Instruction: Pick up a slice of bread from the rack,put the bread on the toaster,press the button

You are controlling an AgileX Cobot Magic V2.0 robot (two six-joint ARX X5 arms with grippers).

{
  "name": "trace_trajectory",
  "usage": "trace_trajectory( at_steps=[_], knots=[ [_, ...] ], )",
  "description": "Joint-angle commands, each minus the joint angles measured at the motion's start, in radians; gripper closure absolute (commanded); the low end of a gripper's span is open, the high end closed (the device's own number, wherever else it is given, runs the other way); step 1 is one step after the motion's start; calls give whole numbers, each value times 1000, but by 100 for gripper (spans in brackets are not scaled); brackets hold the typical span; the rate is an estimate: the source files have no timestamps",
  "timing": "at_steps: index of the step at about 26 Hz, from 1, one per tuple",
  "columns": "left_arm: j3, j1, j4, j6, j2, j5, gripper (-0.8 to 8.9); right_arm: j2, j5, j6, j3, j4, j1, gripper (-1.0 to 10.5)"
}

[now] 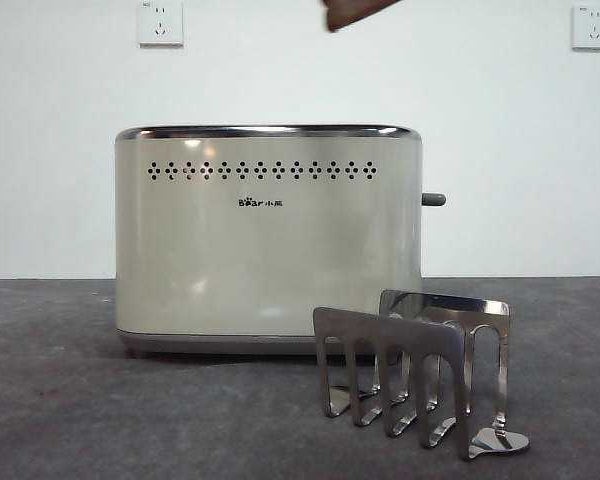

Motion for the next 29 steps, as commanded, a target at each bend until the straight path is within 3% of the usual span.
trace_trajectory(
  at_steps=[1,13,21,29],
  knots=[
    [-2,37,-17,-18,5,-26,822,0,-5,-8,4,-2,0,952],
    [-2,191,-13,-17,17,-5,822,0,-50,-8,4,7,0,951],
    [-2,227,-29,-17,68,-3,822,0,-124,-8,4,159,0,951],
    [-2,243,-72,-9,140,-4,822,0,-131,-7,4,240,0,951]
  ],
)
